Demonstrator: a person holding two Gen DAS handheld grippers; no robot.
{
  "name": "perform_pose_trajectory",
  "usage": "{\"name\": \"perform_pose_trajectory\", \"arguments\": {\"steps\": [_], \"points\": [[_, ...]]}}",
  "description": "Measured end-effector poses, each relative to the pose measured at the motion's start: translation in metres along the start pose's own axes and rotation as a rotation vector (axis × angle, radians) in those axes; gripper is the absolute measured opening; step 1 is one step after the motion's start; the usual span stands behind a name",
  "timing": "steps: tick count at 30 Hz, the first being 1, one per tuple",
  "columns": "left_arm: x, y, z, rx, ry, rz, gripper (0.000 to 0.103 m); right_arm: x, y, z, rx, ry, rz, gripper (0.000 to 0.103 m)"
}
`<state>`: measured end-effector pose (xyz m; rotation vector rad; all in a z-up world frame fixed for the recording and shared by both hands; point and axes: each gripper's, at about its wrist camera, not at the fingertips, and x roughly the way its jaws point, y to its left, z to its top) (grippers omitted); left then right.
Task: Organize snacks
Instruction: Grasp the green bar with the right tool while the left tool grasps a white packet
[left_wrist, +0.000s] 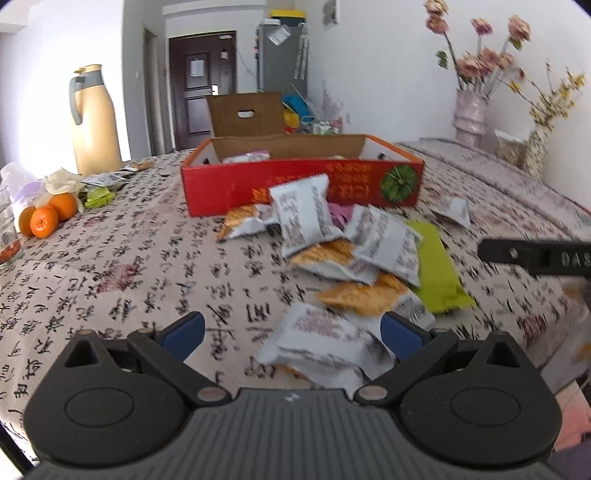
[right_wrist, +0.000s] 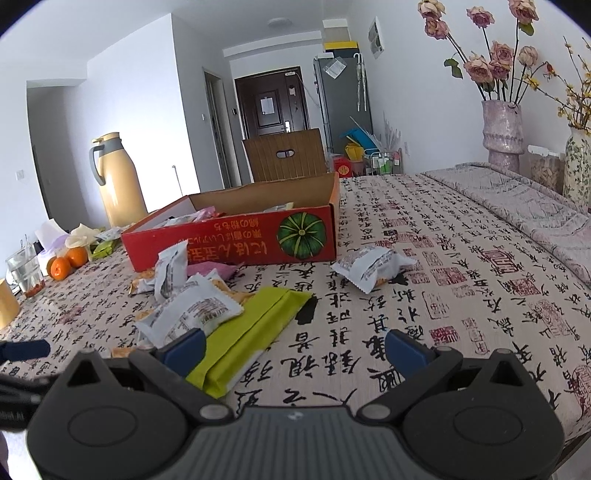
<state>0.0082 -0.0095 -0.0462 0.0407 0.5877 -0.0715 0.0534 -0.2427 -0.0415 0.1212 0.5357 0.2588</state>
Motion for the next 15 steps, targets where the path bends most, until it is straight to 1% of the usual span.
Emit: {"name": "perform_pose_trajectory", "arguments": {"steps": [8,11,13,15], "points": [[0.007,-0.009,-0.011,0.033,0.025,-0.016,0.102,-0.002,-0.002,-0.011,0.012,0.024,-0.001,0.103],[0.010,-0.012,-0.012,0.051,0.030,-0.022,0.096,-0.002,-0.004,-0.014,0.019,0.031,-0.005,0.103],[0.012,-0.013,-0.012,0.059,0.032,-0.028,0.089,-0.003,-0.005,-0.016,0.021,0.035,-0.006,0.103],[0.012,-0.013,-0.012,0.060,0.030,-0.028,0.086,-0.003,-0.006,-0.018,0.021,0.039,-0.005,0.103]]}}
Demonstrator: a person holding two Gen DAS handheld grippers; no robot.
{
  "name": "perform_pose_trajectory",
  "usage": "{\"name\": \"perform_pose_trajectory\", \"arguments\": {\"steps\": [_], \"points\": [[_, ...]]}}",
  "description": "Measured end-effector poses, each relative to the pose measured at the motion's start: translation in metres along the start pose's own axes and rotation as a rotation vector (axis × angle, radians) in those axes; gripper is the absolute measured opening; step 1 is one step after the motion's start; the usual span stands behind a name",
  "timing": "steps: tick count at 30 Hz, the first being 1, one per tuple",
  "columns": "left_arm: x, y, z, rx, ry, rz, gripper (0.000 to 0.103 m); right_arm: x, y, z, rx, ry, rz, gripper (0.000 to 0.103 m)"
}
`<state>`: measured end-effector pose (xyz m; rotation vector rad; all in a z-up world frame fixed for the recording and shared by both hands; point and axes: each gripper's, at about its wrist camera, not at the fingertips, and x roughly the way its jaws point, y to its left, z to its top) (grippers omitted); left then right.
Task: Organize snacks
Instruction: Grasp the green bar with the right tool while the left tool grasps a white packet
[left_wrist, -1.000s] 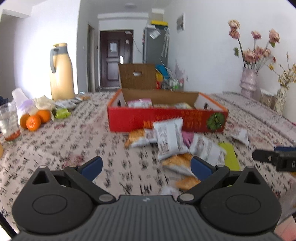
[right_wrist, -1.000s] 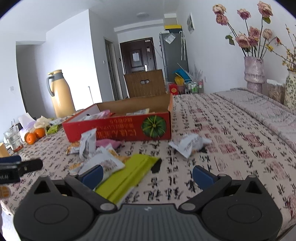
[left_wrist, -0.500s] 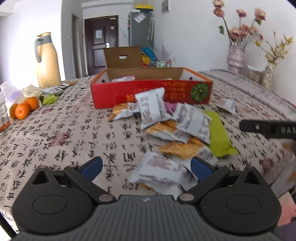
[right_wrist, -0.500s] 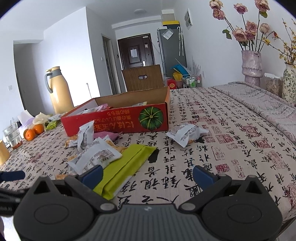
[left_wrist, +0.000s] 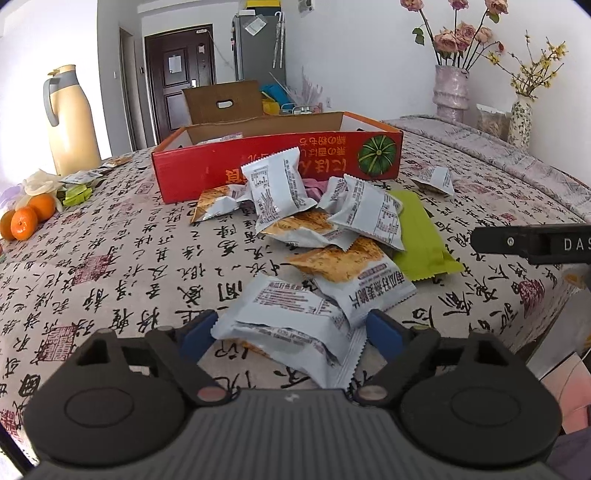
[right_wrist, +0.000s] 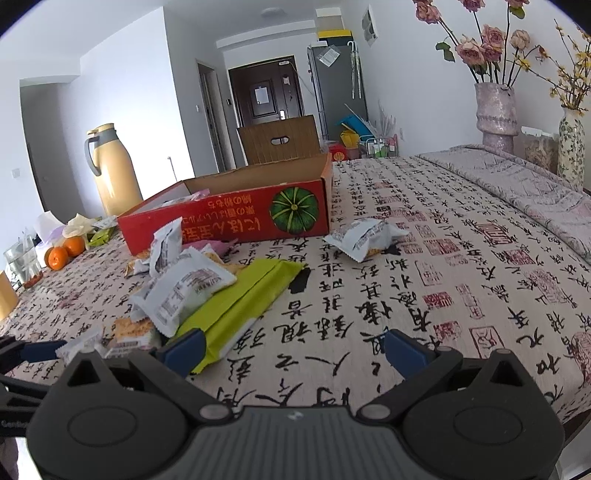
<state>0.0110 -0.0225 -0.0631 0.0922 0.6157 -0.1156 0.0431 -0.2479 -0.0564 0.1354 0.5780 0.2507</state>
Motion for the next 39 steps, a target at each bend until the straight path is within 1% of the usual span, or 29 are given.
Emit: {"name": "perform_pose_trajectory", "arguments": {"steps": [1,6,8,9,10,15,17,19,22,32,33,34,39], "points": [[0.000,0.000,0.000,0.000,-0.002,-0.001,0.083,0.000,0.000,0.000,0.000,0.003,0.000,0.103],[-0.004,0.004,-0.003,-0.004,-0.013,-0.003,0.078,0.002,0.002,-0.004,0.000,0.017,0.003,0.103],[-0.007,0.005,-0.004,-0.002,-0.021,-0.005,0.074,0.002,0.003,-0.005,-0.002,0.020,0.004,0.103],[-0.008,0.006,-0.004,-0.001,-0.024,-0.010,0.069,0.003,0.003,-0.005,-0.003,0.021,0.005,0.103],[-0.008,0.006,-0.005,-0.002,-0.022,-0.012,0.067,0.003,0.004,-0.005,-0.005,0.022,0.005,0.103],[-0.012,0.015,-0.008,-0.035,-0.025,-0.009,0.063,0.004,0.007,-0.006,-0.011,0.032,0.005,0.103],[-0.014,0.018,-0.009,-0.048,-0.027,-0.010,0.060,0.005,0.008,-0.006,-0.013,0.035,0.005,0.103],[-0.016,0.023,-0.009,-0.063,-0.032,-0.009,0.054,0.005,0.009,-0.006,-0.016,0.038,0.005,0.103],[-0.018,0.031,-0.007,-0.087,-0.043,0.003,0.049,0.005,0.011,-0.006,-0.021,0.038,0.006,0.103],[-0.027,0.044,0.002,-0.118,-0.094,0.015,0.041,0.007,0.020,-0.004,-0.038,0.031,0.012,0.103],[-0.028,0.044,0.004,-0.120,-0.100,0.014,0.036,0.008,0.021,-0.002,-0.040,0.027,0.014,0.103],[-0.028,0.044,0.005,-0.121,-0.104,0.012,0.019,0.009,0.024,-0.001,-0.043,0.025,0.014,0.103],[-0.025,0.043,0.011,-0.120,-0.111,0.002,0.019,0.022,0.035,0.008,-0.067,0.027,0.016,0.103]]}}
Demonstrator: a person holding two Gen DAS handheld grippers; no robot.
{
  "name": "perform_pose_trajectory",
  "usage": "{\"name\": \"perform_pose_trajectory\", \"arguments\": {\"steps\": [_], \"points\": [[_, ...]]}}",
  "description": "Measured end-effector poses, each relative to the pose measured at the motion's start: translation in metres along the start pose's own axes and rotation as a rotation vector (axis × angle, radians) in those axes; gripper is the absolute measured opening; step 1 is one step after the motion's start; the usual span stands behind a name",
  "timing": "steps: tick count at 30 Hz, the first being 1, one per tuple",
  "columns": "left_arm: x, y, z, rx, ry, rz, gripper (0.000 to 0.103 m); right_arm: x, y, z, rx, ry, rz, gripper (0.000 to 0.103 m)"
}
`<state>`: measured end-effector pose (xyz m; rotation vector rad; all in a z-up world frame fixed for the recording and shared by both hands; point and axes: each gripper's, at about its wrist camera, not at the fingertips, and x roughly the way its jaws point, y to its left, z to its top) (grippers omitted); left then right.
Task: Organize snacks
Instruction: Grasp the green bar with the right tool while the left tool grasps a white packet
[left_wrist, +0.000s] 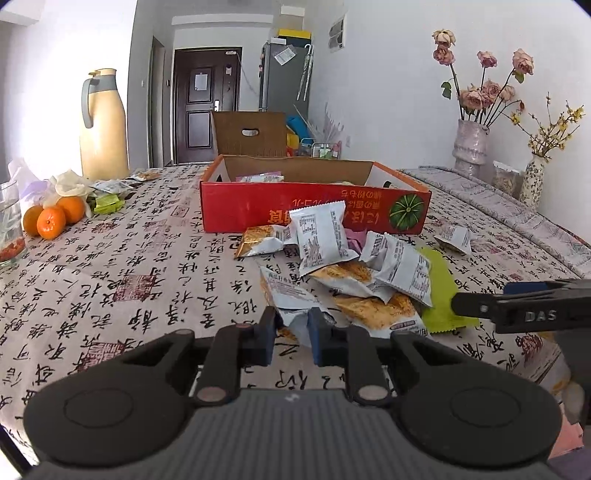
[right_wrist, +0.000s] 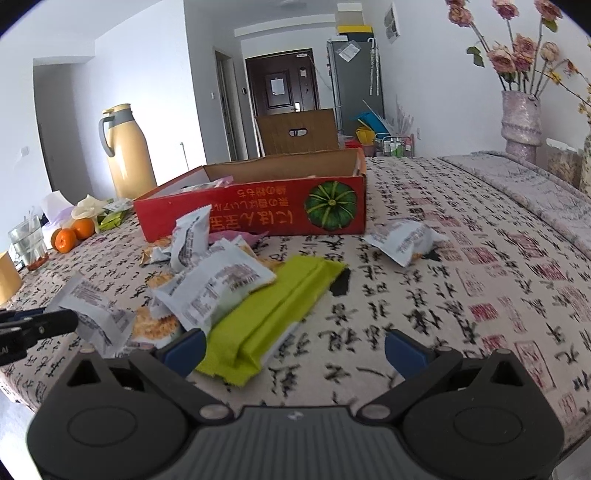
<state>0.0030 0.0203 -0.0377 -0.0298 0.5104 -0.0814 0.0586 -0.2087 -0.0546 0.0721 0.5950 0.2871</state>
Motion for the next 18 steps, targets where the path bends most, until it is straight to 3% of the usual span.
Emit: {"name": "perform_pose_trajectory", "arguments": {"steps": [15,18], "points": [[-0.007,0.000,0.018,-0.010,-0.078,0.005,0.016,0.028,0.008,0.015,-0.005,0.040,-0.062,0.101],[-0.007,-0.002,0.021,-0.005,-0.086,0.004,0.016,0.030,0.011,0.017,-0.023,0.038,-0.067,0.090]]}}
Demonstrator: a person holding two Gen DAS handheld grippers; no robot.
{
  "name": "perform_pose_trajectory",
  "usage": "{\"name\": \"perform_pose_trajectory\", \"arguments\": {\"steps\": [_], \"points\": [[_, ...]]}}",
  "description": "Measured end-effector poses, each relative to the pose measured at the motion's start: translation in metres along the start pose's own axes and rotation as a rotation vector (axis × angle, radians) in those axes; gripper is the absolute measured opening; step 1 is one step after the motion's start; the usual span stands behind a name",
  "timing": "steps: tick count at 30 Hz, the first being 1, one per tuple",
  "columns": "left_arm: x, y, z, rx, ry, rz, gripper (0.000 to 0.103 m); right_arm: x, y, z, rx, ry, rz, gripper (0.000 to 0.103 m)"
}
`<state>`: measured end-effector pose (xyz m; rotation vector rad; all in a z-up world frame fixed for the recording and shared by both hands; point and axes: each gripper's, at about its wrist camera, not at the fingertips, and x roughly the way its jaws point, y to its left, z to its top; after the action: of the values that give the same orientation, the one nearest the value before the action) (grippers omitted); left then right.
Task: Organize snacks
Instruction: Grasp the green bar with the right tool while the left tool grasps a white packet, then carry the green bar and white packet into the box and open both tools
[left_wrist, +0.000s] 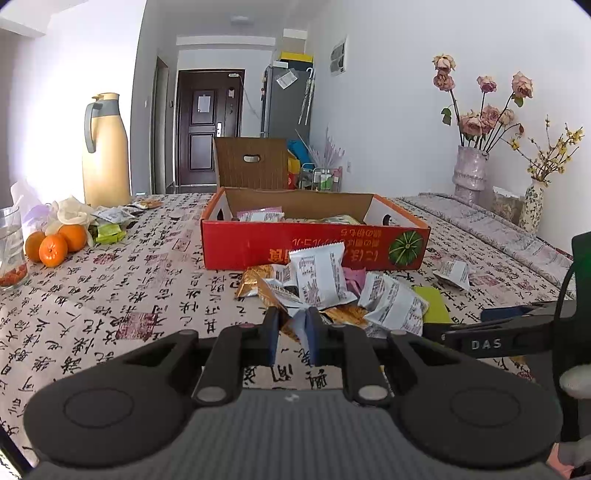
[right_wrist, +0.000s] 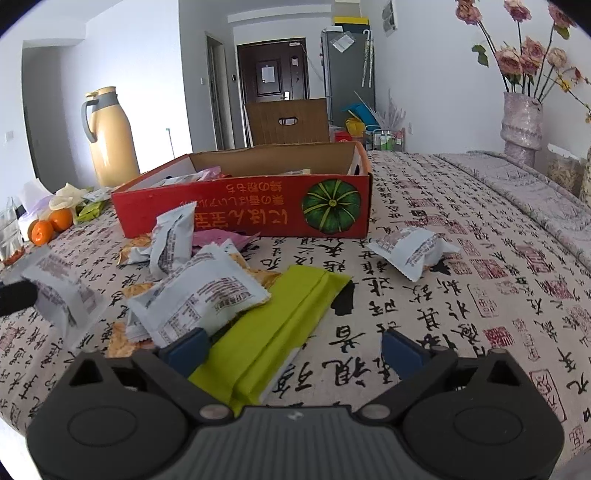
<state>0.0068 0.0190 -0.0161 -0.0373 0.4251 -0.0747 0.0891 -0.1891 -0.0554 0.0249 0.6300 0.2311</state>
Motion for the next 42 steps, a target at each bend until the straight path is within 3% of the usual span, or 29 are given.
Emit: {"name": "perform_pose_trajectory", "arguments": {"steps": [4,8,10,26,42], "points": [[0.002,-0.003,0.002,0.004,-0.003,-0.002,0.016,0.007,0.005,0.003,-0.033,0.022,-0.025,0.077],[0.003,-0.004,0.003,0.004,-0.004,-0.003,0.016,0.014,0.003,0.004,-0.048,0.034,-0.043,0.056],[0.003,-0.004,0.003,0.004,-0.004,-0.004,0.016,0.013,0.000,0.005,-0.050,0.028,-0.045,0.037],[0.009,-0.009,0.014,0.003,-0.021,-0.003,0.016,-0.007,-0.020,0.010,-0.031,-0.051,-0.038,0.034],[0.016,-0.009,0.018,0.003,-0.019,-0.009,0.016,0.023,-0.018,0.016,-0.087,0.041,-0.050,0.039]]}}
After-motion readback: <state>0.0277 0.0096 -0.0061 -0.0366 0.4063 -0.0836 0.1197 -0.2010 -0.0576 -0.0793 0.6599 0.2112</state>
